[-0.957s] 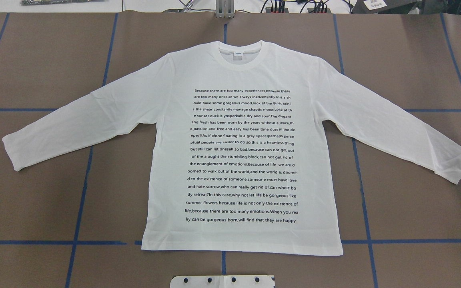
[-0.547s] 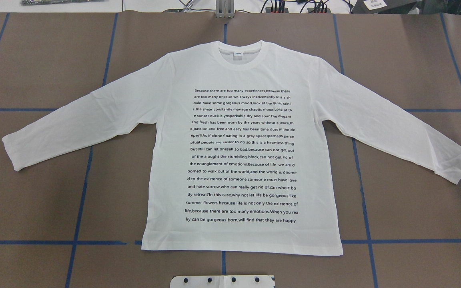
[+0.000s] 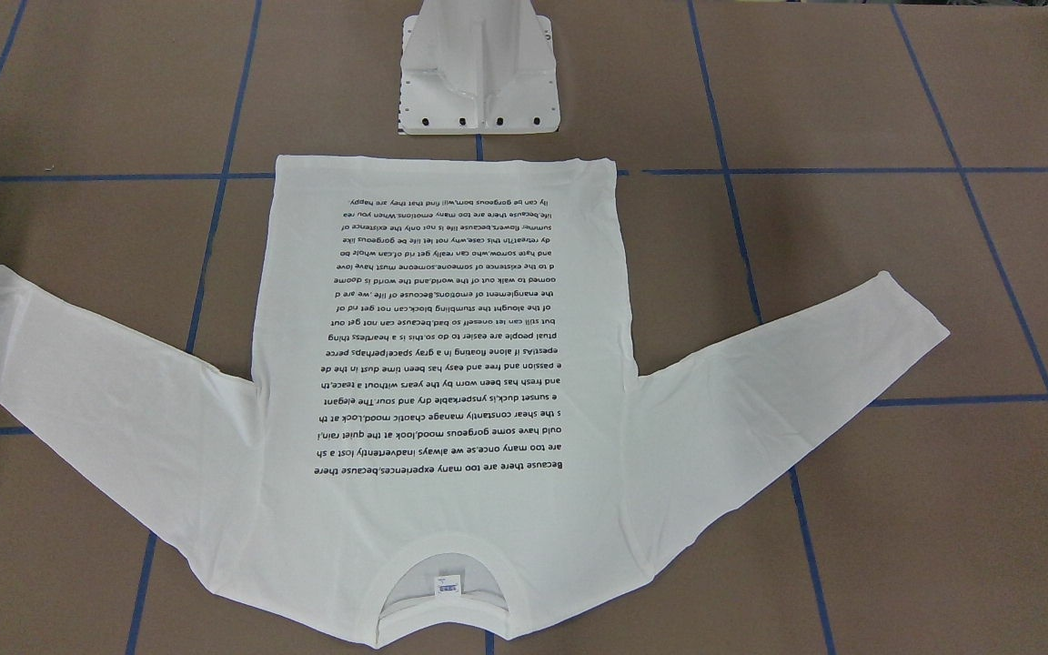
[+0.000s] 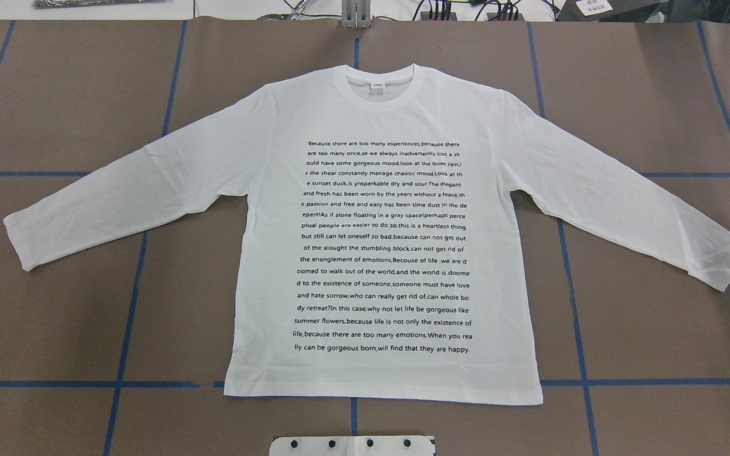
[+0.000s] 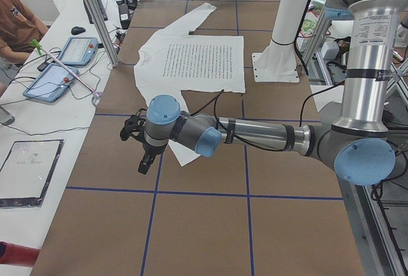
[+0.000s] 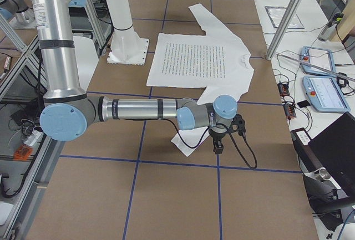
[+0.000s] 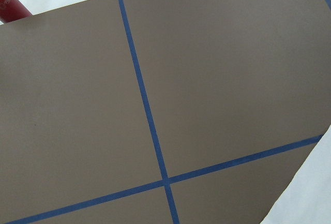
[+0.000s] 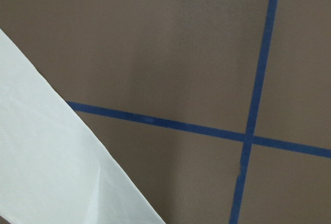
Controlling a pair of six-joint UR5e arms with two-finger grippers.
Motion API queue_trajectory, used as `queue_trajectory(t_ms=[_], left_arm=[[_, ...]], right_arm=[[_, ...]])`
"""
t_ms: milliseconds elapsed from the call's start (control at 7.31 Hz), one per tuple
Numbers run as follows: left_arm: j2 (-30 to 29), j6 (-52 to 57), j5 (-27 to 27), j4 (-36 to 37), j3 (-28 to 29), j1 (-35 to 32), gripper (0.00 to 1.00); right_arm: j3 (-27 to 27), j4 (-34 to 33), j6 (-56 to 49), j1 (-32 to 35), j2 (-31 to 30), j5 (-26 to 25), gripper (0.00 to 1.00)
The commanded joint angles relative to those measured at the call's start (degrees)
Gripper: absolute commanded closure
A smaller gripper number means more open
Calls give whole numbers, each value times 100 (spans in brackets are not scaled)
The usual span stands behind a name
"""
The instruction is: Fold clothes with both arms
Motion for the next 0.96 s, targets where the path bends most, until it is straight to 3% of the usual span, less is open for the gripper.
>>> queue_trajectory(t_ms=[0,274,410,821], left_arm=[[17,-6,-12,-136,7,30,0],[17,-155,-221,-153,7,39,0],[17,-173,-231,-223,-1,39,7],[17,-244,-162,-241,60,39,4]], right_arm=[[16,197,740,-217,-266,370,0],[-10,1063,2164,-664,-511,249,1],[-10,1860,2779,-918,-739,-30,2],[-19,3122,4391,-1272,-1180,-59,2]])
